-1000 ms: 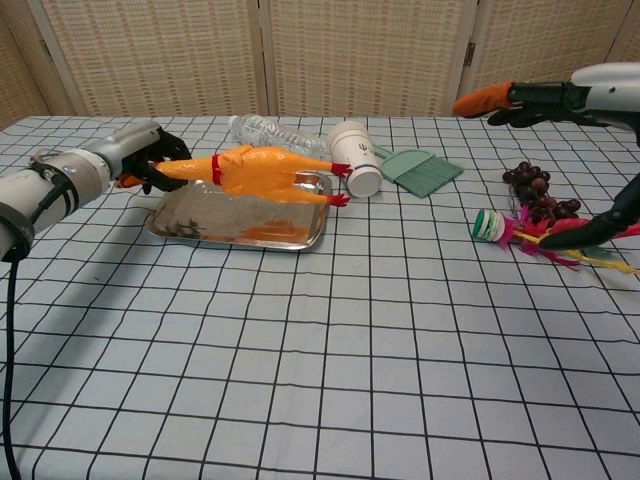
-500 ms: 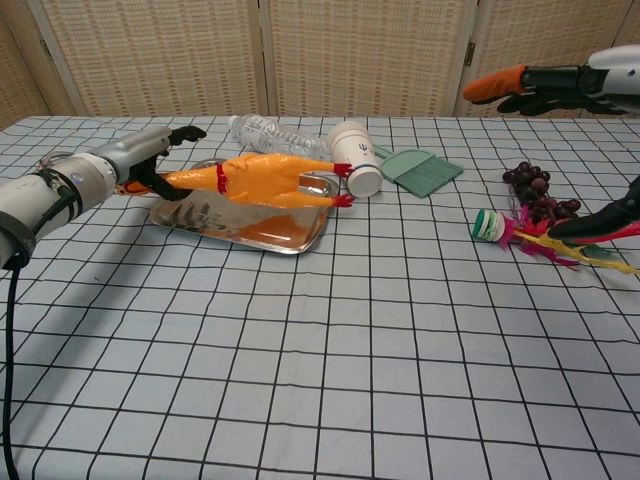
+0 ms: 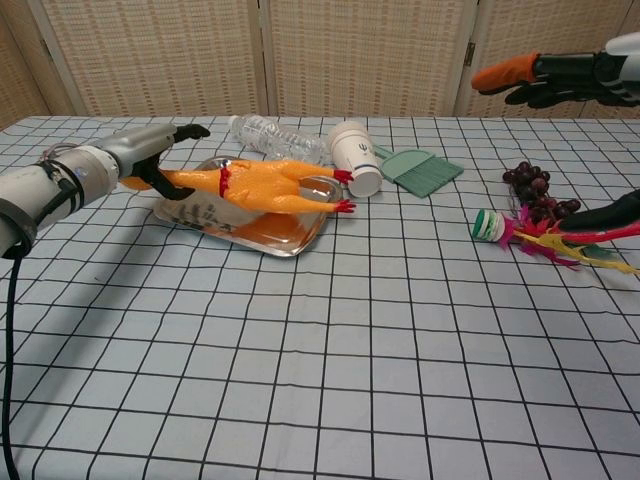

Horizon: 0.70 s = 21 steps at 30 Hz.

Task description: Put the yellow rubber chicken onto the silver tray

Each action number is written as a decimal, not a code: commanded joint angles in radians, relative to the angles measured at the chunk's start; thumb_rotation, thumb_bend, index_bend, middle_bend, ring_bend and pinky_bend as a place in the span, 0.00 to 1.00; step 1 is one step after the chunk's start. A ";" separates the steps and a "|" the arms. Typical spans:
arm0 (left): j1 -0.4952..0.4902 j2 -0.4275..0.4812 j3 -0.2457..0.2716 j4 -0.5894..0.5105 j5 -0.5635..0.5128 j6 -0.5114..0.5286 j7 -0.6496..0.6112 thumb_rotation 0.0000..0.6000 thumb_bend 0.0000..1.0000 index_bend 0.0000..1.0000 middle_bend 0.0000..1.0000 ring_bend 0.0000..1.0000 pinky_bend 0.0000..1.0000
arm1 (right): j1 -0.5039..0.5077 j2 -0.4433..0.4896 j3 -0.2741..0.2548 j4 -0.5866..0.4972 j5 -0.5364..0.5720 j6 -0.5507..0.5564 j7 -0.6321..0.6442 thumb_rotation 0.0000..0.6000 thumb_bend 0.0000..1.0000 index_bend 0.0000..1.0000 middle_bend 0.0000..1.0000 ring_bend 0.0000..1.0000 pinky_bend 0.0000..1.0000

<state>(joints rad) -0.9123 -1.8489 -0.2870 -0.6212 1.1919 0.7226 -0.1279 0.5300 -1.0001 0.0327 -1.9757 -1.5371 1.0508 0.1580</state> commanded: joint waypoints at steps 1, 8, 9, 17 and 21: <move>-0.020 0.031 -0.030 -0.046 -0.094 -0.081 0.145 1.00 0.39 0.00 0.00 0.00 0.05 | -0.002 -0.001 -0.002 0.006 -0.005 -0.001 0.010 1.00 0.11 0.00 0.00 0.00 0.00; -0.031 0.132 -0.066 -0.217 -0.243 -0.181 0.242 1.00 0.39 0.00 0.00 0.00 0.03 | -0.005 0.001 0.004 0.019 -0.013 0.005 0.037 1.00 0.11 0.00 0.00 0.00 0.00; -0.033 0.147 -0.064 -0.236 -0.264 -0.196 0.255 1.00 0.39 0.00 0.00 0.00 0.03 | -0.005 0.002 0.005 0.018 -0.014 0.006 0.039 1.00 0.11 0.00 0.00 0.00 0.00; -0.097 0.294 0.039 -0.387 -0.524 -0.310 0.396 1.00 0.39 0.00 0.00 0.00 0.00 | -0.009 0.006 0.003 0.005 -0.034 0.013 0.047 1.00 0.11 0.00 0.00 0.00 0.00; -0.164 0.342 0.121 -0.430 -0.686 -0.331 0.435 1.00 0.38 0.00 0.00 0.00 0.00 | -0.017 0.018 -0.001 -0.004 -0.045 0.024 0.059 1.00 0.11 0.00 0.00 0.00 0.00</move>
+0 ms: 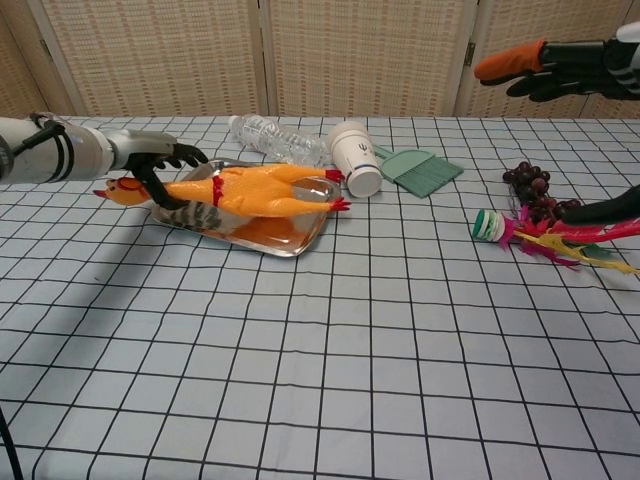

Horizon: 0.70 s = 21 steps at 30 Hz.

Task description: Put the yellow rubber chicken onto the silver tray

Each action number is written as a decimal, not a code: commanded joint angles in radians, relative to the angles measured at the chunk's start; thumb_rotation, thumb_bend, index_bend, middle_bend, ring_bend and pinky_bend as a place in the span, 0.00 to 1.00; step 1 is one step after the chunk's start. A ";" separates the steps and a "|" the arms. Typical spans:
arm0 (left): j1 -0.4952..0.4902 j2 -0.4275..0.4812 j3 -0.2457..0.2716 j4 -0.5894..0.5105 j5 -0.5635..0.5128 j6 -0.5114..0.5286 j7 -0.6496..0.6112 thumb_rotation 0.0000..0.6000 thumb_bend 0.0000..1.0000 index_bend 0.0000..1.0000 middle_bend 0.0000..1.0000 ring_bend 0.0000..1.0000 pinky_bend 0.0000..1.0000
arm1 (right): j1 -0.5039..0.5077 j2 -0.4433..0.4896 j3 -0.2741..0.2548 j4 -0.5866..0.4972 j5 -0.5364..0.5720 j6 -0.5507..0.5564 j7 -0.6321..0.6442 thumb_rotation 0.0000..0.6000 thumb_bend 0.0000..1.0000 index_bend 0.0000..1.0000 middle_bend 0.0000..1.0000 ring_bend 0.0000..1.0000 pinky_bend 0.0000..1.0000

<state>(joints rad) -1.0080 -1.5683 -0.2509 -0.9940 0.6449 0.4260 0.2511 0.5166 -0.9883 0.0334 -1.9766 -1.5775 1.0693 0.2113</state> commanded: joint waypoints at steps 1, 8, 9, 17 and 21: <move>-0.082 0.069 0.099 -0.063 -0.167 -0.037 0.058 1.00 0.38 0.00 0.00 0.00 0.00 | -0.006 0.009 -0.002 -0.005 -0.006 0.008 0.008 1.00 0.11 0.00 0.00 0.00 0.00; -0.127 0.031 0.118 -0.049 -0.234 0.097 0.027 1.00 0.37 0.00 0.00 0.00 0.00 | -0.014 0.029 -0.005 -0.009 -0.015 0.016 0.029 1.00 0.11 0.00 0.00 0.00 0.00; -0.117 0.021 0.104 -0.048 -0.218 0.106 0.004 1.00 0.36 0.00 0.00 0.00 0.00 | -0.014 0.029 -0.006 -0.007 -0.017 0.015 0.032 1.00 0.11 0.00 0.00 0.00 0.00; -0.091 0.042 0.055 -0.028 -0.185 -0.013 -0.112 1.00 0.31 0.00 0.00 0.00 0.00 | -0.013 0.030 -0.006 -0.001 -0.023 0.009 0.049 1.00 0.11 0.00 0.00 0.00 0.00; -0.083 0.036 0.075 -0.002 -0.133 0.003 -0.112 1.00 0.30 0.00 0.00 0.00 0.00 | -0.016 0.035 -0.006 0.000 -0.024 0.014 0.056 1.00 0.11 0.00 0.00 0.00 0.00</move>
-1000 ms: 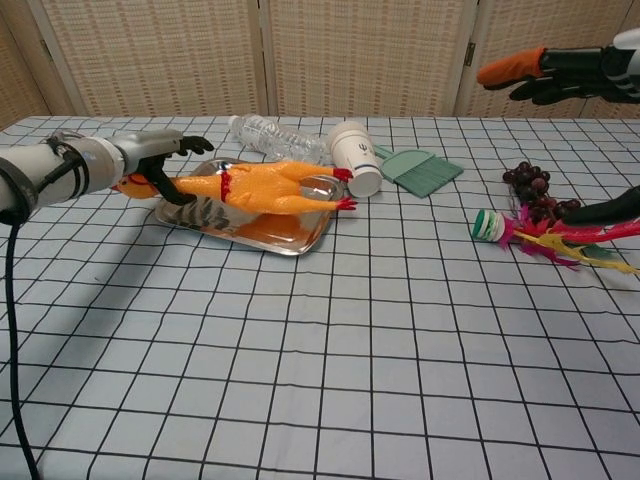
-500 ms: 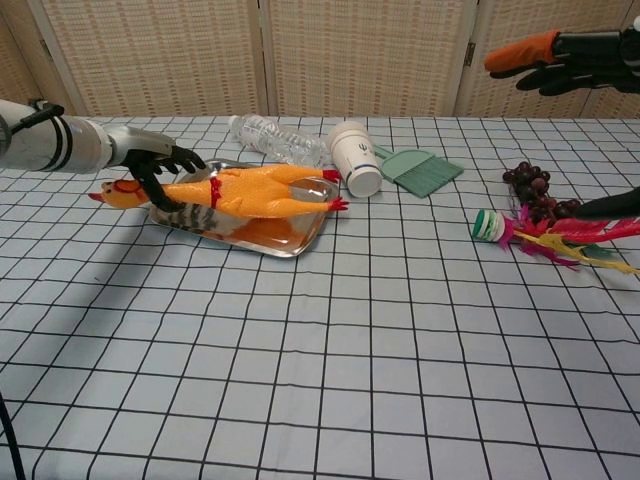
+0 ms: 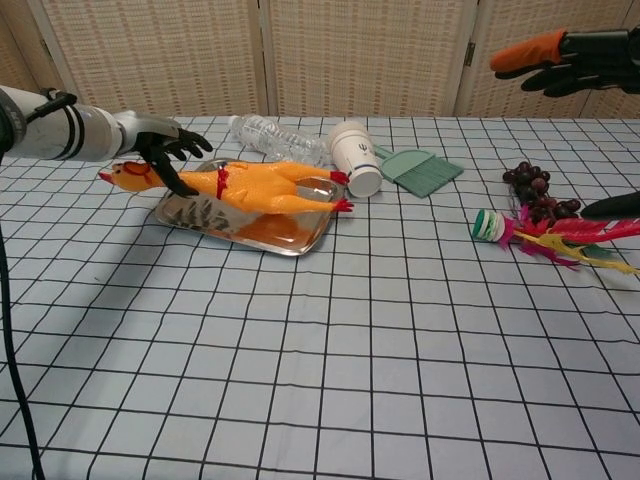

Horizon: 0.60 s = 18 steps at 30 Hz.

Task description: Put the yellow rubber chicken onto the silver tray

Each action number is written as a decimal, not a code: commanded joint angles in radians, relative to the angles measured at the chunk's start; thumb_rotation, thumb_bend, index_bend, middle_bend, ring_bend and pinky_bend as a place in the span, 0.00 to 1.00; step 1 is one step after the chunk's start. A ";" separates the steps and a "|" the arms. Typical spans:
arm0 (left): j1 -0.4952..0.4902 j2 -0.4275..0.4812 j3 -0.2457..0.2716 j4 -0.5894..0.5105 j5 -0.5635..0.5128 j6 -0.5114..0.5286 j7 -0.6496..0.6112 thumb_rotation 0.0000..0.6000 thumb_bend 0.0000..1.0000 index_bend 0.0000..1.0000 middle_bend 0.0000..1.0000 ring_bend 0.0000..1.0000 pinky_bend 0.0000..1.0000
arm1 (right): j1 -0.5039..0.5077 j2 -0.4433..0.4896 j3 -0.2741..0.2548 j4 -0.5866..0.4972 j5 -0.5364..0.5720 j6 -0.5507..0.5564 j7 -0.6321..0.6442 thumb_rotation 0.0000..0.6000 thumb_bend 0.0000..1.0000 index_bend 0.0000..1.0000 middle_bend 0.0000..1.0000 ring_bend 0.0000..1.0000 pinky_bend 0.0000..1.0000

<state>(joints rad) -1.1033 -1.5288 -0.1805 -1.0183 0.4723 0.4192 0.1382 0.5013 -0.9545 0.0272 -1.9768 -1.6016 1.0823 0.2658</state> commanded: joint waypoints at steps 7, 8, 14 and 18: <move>-0.043 0.094 0.101 -0.040 -0.022 -0.204 -0.031 1.00 0.30 0.00 0.00 0.00 0.00 | 0.002 -0.001 -0.001 -0.002 -0.003 -0.007 -0.001 1.00 0.11 0.00 0.00 0.00 0.00; -0.052 0.101 0.110 -0.047 -0.028 -0.207 -0.043 1.00 0.30 0.00 0.00 0.00 0.00 | 0.001 -0.002 -0.001 -0.004 -0.004 -0.007 -0.001 1.00 0.11 0.00 0.00 0.00 0.00; -0.032 0.147 0.075 -0.149 0.006 -0.109 -0.123 1.00 0.31 0.00 0.00 0.00 0.00 | -0.006 0.002 -0.006 -0.013 -0.012 0.000 -0.008 1.00 0.11 0.00 0.00 0.00 0.00; 0.078 0.212 -0.028 -0.305 0.169 0.012 -0.195 1.00 0.31 0.00 0.00 0.00 0.00 | -0.015 0.009 -0.011 -0.020 -0.021 0.013 -0.005 1.00 0.11 0.00 0.00 0.00 0.00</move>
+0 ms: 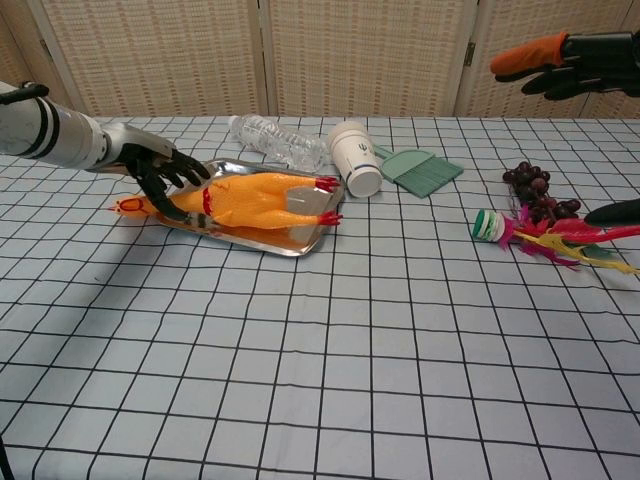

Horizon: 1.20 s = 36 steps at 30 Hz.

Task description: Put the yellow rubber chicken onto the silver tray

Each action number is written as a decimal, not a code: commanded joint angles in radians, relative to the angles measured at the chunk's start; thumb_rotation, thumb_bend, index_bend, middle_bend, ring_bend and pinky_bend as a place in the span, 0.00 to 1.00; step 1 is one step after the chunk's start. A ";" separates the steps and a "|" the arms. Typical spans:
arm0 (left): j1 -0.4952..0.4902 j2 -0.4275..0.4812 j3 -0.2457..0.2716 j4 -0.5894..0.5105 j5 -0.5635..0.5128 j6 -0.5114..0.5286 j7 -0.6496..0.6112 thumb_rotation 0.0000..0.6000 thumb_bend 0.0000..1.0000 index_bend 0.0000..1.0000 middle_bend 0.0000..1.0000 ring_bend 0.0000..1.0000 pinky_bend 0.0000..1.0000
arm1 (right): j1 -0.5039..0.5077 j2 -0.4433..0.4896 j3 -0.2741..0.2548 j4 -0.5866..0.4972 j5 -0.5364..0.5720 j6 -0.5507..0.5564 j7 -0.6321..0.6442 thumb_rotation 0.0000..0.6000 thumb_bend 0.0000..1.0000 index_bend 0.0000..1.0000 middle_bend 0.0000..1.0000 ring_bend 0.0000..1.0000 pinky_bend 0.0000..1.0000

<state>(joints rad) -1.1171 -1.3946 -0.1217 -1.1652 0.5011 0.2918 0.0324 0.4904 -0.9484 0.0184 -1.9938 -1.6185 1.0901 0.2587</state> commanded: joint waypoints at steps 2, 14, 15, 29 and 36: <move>0.173 0.118 -0.128 -0.255 0.261 0.220 -0.140 1.00 0.31 0.00 0.00 0.00 0.00 | -0.010 0.006 -0.006 -0.005 -0.012 0.013 0.005 1.00 0.11 0.00 0.00 0.00 0.00; 0.614 0.304 -0.009 -0.470 0.891 0.753 -0.358 1.00 0.33 0.00 0.00 0.00 0.00 | -0.096 -0.018 -0.058 0.012 -0.080 0.109 -0.112 1.00 0.11 0.00 0.00 0.00 0.00; 0.643 0.303 0.009 -0.463 0.917 0.803 -0.337 1.00 0.33 0.00 0.00 0.00 0.00 | -0.111 -0.028 -0.062 0.021 -0.081 0.126 -0.133 1.00 0.11 0.00 0.00 0.00 0.00; 0.975 0.173 0.193 -0.333 1.121 1.280 -0.008 1.00 0.35 0.00 0.00 0.00 0.00 | -0.417 -0.276 -0.105 0.346 -0.026 0.479 -0.442 1.00 0.11 0.00 0.00 0.00 0.00; 0.989 0.174 0.189 -0.346 1.134 1.288 -0.007 1.00 0.36 0.00 0.00 0.00 0.00 | -0.448 -0.251 -0.109 0.361 -0.089 0.549 -0.389 1.00 0.11 0.00 0.00 0.00 0.00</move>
<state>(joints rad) -0.1358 -1.2185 0.0638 -1.5097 1.6267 1.5922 0.0209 0.0552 -1.2060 -0.0893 -1.6299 -1.6920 1.6210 -0.1518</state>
